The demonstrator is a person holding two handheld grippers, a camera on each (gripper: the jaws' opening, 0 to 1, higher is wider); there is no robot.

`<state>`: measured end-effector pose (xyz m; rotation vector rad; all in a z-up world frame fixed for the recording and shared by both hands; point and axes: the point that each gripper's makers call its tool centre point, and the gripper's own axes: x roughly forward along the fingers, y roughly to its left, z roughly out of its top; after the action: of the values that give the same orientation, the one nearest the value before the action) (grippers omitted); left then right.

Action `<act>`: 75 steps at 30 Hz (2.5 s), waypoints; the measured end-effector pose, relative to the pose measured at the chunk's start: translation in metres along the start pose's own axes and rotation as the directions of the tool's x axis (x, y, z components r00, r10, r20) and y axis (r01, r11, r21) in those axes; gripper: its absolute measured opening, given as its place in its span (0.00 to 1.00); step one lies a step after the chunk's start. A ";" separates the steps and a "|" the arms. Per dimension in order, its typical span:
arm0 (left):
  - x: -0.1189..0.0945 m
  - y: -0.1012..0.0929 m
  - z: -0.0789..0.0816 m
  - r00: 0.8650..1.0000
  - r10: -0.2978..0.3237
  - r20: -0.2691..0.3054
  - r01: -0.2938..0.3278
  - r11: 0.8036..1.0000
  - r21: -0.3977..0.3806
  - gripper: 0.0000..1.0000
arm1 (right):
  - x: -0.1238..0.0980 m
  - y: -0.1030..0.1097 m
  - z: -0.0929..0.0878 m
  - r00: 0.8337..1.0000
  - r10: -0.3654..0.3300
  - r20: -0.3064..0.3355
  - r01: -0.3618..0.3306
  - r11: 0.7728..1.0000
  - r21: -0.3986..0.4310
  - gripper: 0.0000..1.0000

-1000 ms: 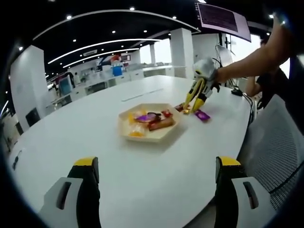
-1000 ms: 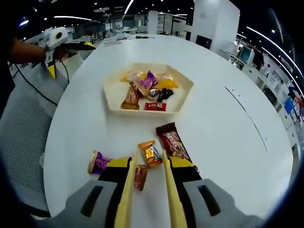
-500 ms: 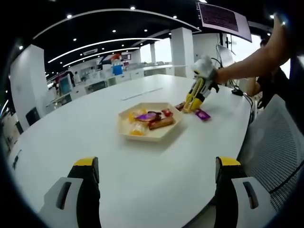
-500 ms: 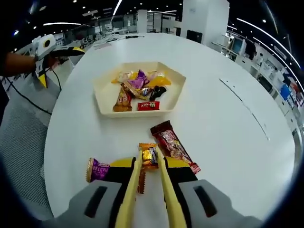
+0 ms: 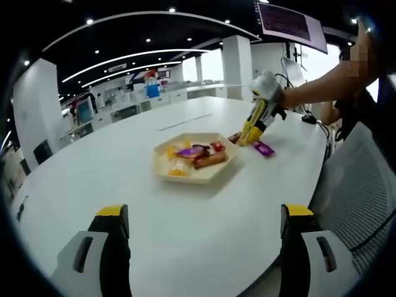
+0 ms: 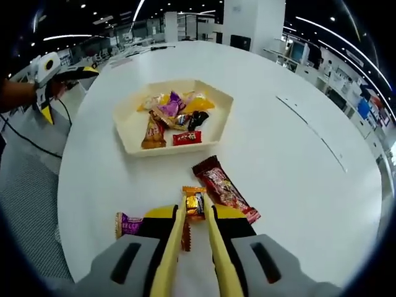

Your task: Place the target food into the container with the food tongs after gripping and lifting it, then release it inside without dropping or visibly crushing the food.

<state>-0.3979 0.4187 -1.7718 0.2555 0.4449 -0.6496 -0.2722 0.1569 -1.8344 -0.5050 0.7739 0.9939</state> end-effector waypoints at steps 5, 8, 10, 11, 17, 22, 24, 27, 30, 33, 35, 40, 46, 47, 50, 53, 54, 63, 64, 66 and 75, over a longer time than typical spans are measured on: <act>0.000 -0.001 0.000 1.000 -0.005 0.002 0.005 1.000 -0.007 0.99 | -0.006 -0.005 0.007 1.000 -0.009 0.014 0.009 1.000 0.018 0.20; 0.000 0.000 0.002 1.000 -0.004 0.013 0.005 1.000 -0.010 0.99 | -0.010 -0.007 0.011 1.000 -0.013 0.020 0.012 1.000 0.025 0.20; -0.001 0.000 0.004 1.000 -0.003 0.022 0.004 1.000 -0.019 0.99 | -0.013 -0.009 0.015 1.000 -0.021 0.023 0.020 0.999 0.029 0.20; -0.001 0.001 0.005 1.000 -0.002 0.029 0.003 1.000 -0.023 0.99 | -0.015 -0.011 0.017 0.999 -0.024 0.026 0.024 0.999 0.031 0.20; -0.001 0.001 0.006 0.999 -0.003 0.036 0.004 1.000 -0.027 0.99 | -0.020 -0.016 0.026 0.999 -0.036 0.031 0.035 0.999 0.042 0.20; -0.002 0.002 0.007 0.999 0.002 0.042 0.000 1.000 -0.031 0.99 | -0.023 -0.019 0.033 0.998 -0.042 0.042 0.040 0.998 0.054 0.20; -0.002 0.002 0.006 0.999 0.002 0.041 -0.001 1.000 -0.029 0.99 | -0.024 -0.020 0.036 0.998 -0.046 0.045 0.044 0.997 0.056 0.20; -0.002 0.001 0.006 0.999 0.001 0.039 0.000 1.000 -0.029 0.99 | -0.025 -0.021 0.041 0.997 -0.052 0.053 0.049 0.997 0.058 0.20; -0.002 0.002 0.006 0.999 0.002 0.041 0.000 1.000 -0.031 0.99 | -0.026 -0.020 0.048 0.997 -0.054 0.061 0.051 0.997 0.062 0.20; -0.002 0.002 0.007 0.999 0.004 0.043 -0.002 1.000 -0.030 0.99 | -0.024 -0.019 0.053 0.996 -0.052 0.070 0.048 0.997 0.064 0.20; -0.002 0.003 0.007 0.999 0.006 0.043 -0.005 1.000 -0.030 0.99 | -0.023 -0.017 0.057 0.996 -0.051 0.073 0.046 0.997 0.062 0.20; -0.003 0.003 0.008 0.999 0.007 0.049 -0.006 0.999 -0.034 0.99 | -0.021 -0.013 0.069 0.995 -0.044 0.085 0.039 0.997 0.061 0.20; -0.003 0.002 0.009 0.999 0.005 0.050 -0.004 1.000 -0.028 0.99 | -0.016 -0.002 0.085 0.994 -0.029 0.101 0.024 0.998 0.052 0.20; -0.003 0.003 0.009 0.999 0.007 0.052 -0.005 1.000 -0.030 0.99 | -0.016 -0.001 0.085 0.994 -0.028 0.101 0.023 0.998 0.051 0.20; -0.004 0.004 0.010 0.998 0.012 0.059 -0.010 0.999 -0.034 0.99 | -0.012 0.005 0.093 0.995 -0.018 0.102 0.014 0.999 0.041 0.20; -0.004 0.004 0.011 0.998 0.016 0.063 -0.013 0.999 -0.034 0.99 | -0.009 0.011 0.101 0.994 -0.008 0.106 0.005 0.999 0.033 0.20; -0.004 0.005 0.011 0.998 0.016 0.065 -0.014 0.999 -0.035 0.99 | -0.008 0.013 0.104 0.994 -0.007 0.107 0.004 1.000 0.027 0.20; -0.005 0.005 0.012 0.997 0.021 0.069 -0.018 0.999 -0.034 0.99 | 0.002 0.028 0.124 0.994 0.021 0.105 -0.021 1.000 0.001 0.20; -0.005 0.005 0.012 0.997 0.020 0.068 -0.018 0.999 -0.034 0.99 | 0.003 0.030 0.125 0.994 0.026 0.104 -0.026 1.000 -0.001 0.20; -0.005 0.006 0.012 0.997 0.021 0.068 -0.019 0.999 -0.033 0.99 | 0.005 0.033 0.129 0.994 0.030 0.102 -0.029 1.000 -0.006 0.20; -0.005 0.006 0.012 0.998 0.023 0.066 -0.021 0.999 -0.031 0.99 | 0.014 0.052 0.139 0.994 0.055 0.097 -0.051 0.998 -0.040 0.20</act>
<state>-0.3941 0.4220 -1.7586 0.2095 0.3875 -0.6275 -0.2657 0.2850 -1.7587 -0.4664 0.6854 1.0760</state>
